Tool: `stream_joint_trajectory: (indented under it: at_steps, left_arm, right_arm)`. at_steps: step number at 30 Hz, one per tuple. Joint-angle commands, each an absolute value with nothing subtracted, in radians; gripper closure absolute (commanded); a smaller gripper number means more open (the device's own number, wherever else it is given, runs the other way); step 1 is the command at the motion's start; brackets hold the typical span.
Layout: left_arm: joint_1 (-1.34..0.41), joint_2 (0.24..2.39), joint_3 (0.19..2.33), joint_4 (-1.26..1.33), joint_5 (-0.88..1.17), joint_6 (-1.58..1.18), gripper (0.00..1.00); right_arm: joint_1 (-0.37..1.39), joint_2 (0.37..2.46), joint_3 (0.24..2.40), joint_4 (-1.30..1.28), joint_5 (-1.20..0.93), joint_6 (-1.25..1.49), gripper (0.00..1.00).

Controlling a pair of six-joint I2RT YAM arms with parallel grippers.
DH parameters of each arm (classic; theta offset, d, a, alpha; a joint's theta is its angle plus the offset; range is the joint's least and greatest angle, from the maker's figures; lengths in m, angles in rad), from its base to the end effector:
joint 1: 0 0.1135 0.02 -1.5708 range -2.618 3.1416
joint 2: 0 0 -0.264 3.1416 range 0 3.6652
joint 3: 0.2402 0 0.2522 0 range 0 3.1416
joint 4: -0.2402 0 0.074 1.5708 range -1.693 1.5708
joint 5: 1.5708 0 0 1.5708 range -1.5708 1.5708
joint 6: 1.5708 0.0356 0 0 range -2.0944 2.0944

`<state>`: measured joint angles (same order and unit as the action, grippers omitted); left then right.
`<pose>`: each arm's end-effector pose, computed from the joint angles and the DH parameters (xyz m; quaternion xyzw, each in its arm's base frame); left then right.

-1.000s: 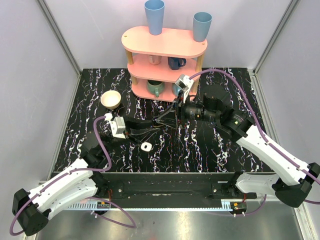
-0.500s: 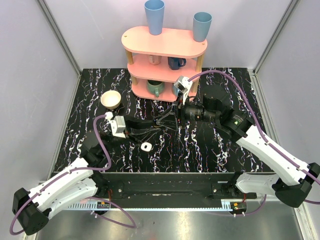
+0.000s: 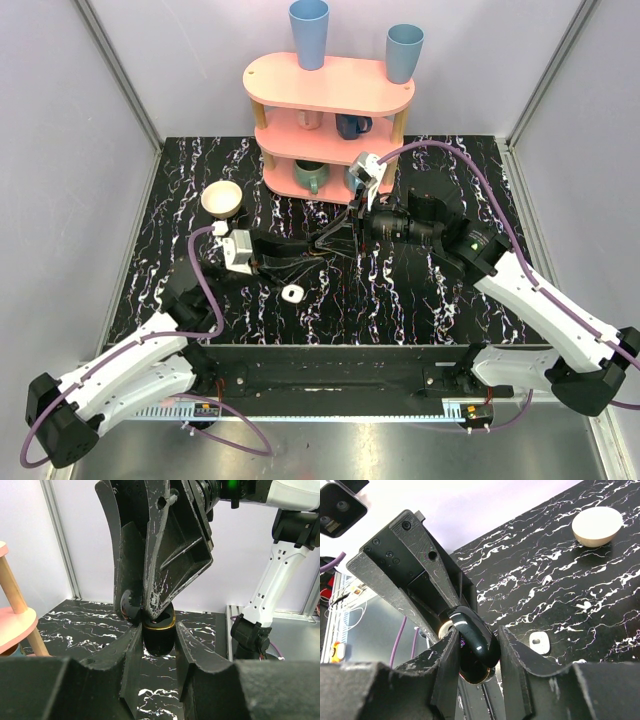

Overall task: Insert the wireless bluetooth earbuds into the charging case
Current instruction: Open the charging case.

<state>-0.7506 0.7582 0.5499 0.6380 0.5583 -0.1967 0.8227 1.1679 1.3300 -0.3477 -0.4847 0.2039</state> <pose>0.1152 -0.1332 0.3465 0.3650 0.4360 -0.5015 0.6521 0.1594 0.1962 0.4356 -0.3734 0.6650 0.4653 0.4493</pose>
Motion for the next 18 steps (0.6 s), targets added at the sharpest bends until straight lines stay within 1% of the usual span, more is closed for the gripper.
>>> stream_joint_trajectory:
  at_steps: [1,5,7,16,18]
  left_arm:
    - [-0.758,0.73,0.583,0.686,0.568,-0.199,0.96]
    - [-0.759,0.715,0.578,0.669,0.535,-0.192,0.92]
    - [-0.758,0.713,0.577,0.666,0.515,-0.193,0.87]
    - [-0.758,0.709,0.569,0.653,0.46,-0.195,0.83]
    - [-0.758,0.706,0.569,0.652,0.45,-0.193,0.79]
  right_arm:
    - [0.827,1.146,1.335,-0.324,-0.477,0.192,0.67]
    - [0.827,1.144,1.335,-0.321,-0.476,0.193,0.71]
    - [0.827,1.144,1.33,-0.313,-0.477,0.195,0.72]
    - [0.825,1.124,1.31,-0.276,-0.469,0.206,0.78]
    - [0.827,1.121,1.307,-0.272,-0.468,0.207,0.79]
